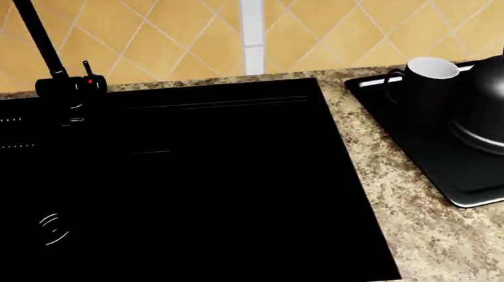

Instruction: Pick the kettle from the counter and place it on the tray. Then pick the mug from the cabinet and place it on the tray. Then close the cabinet doors.

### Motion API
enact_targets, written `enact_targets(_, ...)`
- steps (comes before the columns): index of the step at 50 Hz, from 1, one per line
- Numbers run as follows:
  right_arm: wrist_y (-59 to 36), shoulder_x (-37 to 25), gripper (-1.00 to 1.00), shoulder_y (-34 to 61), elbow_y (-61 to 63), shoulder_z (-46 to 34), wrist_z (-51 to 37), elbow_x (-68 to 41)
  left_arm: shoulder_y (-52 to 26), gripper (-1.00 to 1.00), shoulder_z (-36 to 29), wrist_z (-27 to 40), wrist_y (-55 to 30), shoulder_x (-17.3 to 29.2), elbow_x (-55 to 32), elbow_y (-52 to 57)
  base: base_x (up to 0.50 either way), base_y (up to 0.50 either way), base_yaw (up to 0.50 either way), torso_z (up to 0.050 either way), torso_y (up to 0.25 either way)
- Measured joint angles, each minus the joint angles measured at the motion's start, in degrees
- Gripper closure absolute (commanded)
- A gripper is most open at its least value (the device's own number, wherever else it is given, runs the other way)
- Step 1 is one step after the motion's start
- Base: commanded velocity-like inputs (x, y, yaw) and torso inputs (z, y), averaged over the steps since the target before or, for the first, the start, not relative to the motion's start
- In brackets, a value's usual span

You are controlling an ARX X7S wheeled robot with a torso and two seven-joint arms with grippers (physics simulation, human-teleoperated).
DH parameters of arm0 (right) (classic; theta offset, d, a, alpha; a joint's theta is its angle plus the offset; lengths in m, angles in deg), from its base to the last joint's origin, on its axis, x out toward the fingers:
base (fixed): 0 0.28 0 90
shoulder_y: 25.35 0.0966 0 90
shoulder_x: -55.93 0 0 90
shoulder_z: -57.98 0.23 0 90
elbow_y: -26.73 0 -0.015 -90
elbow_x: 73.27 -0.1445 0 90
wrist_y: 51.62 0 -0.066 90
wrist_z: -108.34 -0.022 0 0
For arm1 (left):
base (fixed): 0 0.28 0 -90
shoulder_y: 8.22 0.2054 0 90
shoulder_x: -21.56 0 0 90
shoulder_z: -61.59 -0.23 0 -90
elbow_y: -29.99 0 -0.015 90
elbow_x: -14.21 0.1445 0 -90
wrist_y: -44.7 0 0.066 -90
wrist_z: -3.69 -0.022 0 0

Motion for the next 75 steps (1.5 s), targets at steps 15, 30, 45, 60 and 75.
enact_targets(15, 4.0, 2.5, -1.00, -2.4, -1.8, -1.0, 3.2, 4.7, -0.3, -1.00, 15.6, 8.4, -11.9, -1.7, -20.6, 0.2, 0.00, 0.00, 0.00, 0.001, 0.000)
enact_targets(30, 9.0, 6.2, -1.00, -6.1, -6.2, 1.4, 8.3, 8.5, 1.7, -1.00, 25.4, 13.7, -20.0, -5.7, -30.8, -0.4, 0.00, 0.00, 0.00, 0.000, 0.000)
enact_targets(45, 20.5, 8.8, -1.00, -10.6, -12.8, 0.6, 14.7, 10.9, 3.3, -1.00, 29.5, 16.0, -24.2, -8.7, -34.5, -0.6, 0.00, 0.00, 0.00, 0.000, 0.000)
enact_targets(60, 39.3, 10.0, -1.00, -15.4, -18.6, -8.2, 20.5, 19.4, 5.2, -1.00, 32.4, 16.8, -27.9, -11.6, -35.7, -1.1, 0.00, 0.00, 0.00, 0.000, 0.000)
enact_targets(75, 57.2, 11.2, -1.00, -18.7, -25.8, -19.0, 22.9, 31.0, 6.8, -1.00, 34.4, 17.1, -30.3, -13.7, -36.0, -1.5, 0.00, 0.00, 0.00, 0.000, 0.000)
